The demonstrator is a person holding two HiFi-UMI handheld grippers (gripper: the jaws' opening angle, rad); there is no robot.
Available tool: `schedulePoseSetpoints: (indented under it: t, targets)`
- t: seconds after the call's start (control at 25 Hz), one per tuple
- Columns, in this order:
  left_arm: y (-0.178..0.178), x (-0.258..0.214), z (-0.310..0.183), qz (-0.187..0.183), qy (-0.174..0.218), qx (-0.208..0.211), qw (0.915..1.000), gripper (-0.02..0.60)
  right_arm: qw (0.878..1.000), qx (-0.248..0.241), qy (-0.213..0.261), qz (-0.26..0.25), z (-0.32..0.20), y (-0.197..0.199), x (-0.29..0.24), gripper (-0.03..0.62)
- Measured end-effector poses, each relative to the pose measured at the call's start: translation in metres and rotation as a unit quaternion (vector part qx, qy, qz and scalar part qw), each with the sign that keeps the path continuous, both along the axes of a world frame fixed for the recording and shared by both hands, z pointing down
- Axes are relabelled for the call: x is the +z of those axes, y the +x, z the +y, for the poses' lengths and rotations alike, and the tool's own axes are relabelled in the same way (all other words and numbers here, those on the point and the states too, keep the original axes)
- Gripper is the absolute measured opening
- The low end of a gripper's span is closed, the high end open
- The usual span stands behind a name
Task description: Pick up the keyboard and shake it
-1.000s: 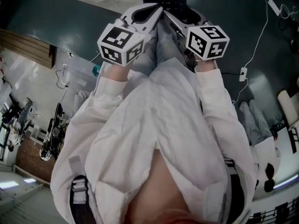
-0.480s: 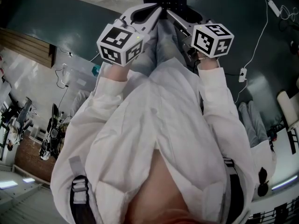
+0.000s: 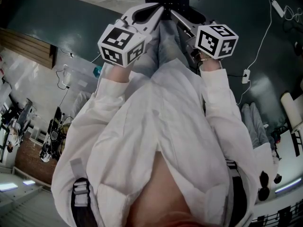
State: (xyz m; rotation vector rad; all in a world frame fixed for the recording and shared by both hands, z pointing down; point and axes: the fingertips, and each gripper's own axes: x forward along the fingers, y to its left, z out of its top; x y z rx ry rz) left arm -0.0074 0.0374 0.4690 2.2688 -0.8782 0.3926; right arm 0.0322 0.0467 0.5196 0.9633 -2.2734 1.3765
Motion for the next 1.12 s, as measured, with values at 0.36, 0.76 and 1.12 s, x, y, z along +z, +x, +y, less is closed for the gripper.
schedulePoseSetpoints:
  t: [0.36,0.76,1.12]
  targets:
    - [0.0001,0.0029,0.0013,0.0,-0.001,-0.001,1.0,0.014,1.0,0.003,-0.007,-0.004,0.0003,0.0011,0.0025,0.236]
    - [-0.0006,0.0053,-0.0001,-0.003,-0.005,0.001,1.0,0.014,1.0,0.004,-0.018,-0.016,-0.0003,0.003,0.0019,0.218]
    - [0.0016,0.0066,0.0016,-0.002,-0.005,0.001,1.0,0.014,0.999,0.007,-0.025,-0.038,0.0019,0.0055,0.0025,0.195]
